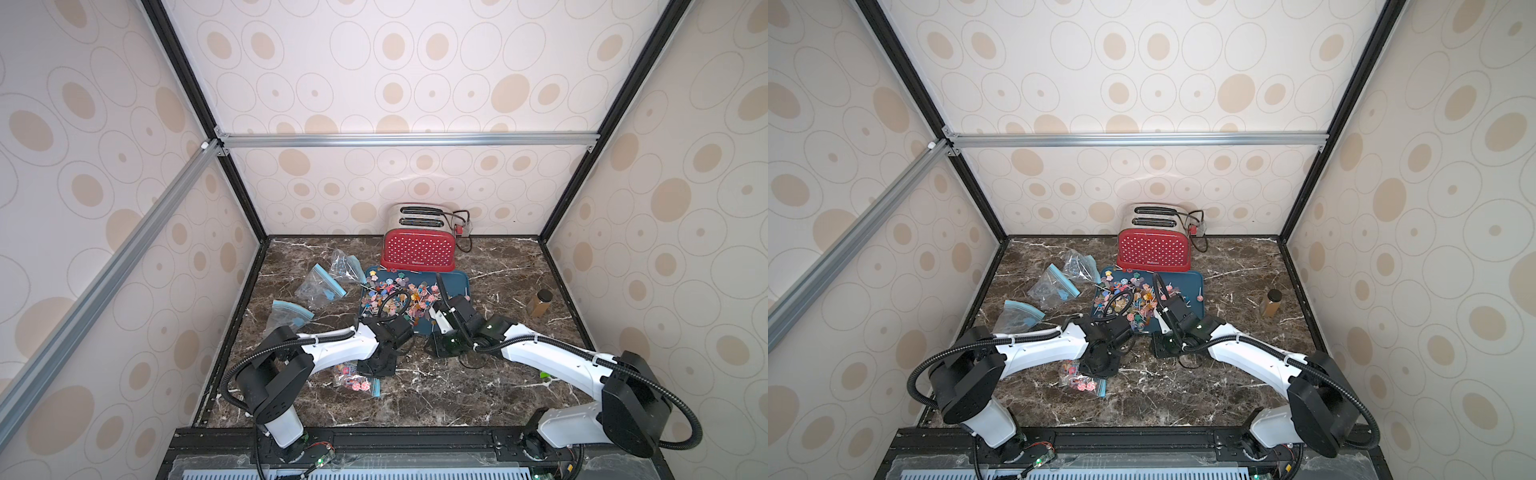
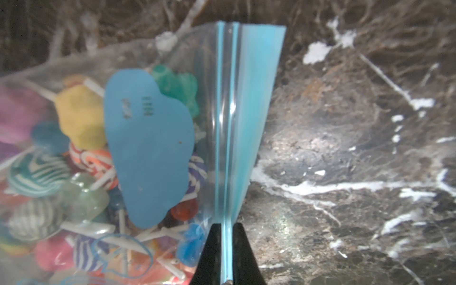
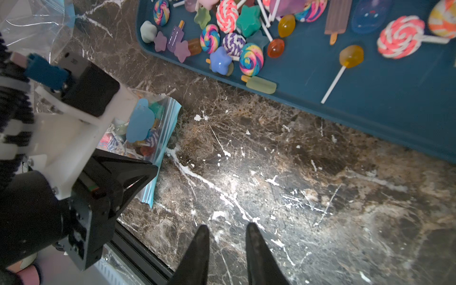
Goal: Pour candies out of the ziploc bag
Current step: Open the ziploc bag at the center of the board.
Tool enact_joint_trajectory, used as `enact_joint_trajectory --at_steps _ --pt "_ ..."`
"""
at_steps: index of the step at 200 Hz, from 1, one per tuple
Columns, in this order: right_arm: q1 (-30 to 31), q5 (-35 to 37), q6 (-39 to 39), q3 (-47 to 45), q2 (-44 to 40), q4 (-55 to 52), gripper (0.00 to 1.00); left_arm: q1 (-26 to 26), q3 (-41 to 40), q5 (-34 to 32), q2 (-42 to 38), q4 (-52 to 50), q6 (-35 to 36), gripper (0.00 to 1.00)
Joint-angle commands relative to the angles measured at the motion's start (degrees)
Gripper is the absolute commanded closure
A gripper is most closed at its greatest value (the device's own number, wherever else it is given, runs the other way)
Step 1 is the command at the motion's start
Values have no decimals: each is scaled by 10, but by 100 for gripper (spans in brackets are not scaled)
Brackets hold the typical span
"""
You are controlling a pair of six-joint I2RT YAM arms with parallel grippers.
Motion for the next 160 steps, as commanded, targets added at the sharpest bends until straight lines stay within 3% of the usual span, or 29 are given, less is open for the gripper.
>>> enact_joint_trajectory --at_steps 1,71,160 --pt "3 -21 -1 -8 16 12 71 -6 -4 -13 7 -7 1 100" --pt "24 -87 31 -7 88 120 70 -5 -16 -19 -4 10 1 100" --pt "29 -135 135 -7 201 283 66 -6 -21 -1 -19 39 12 100"
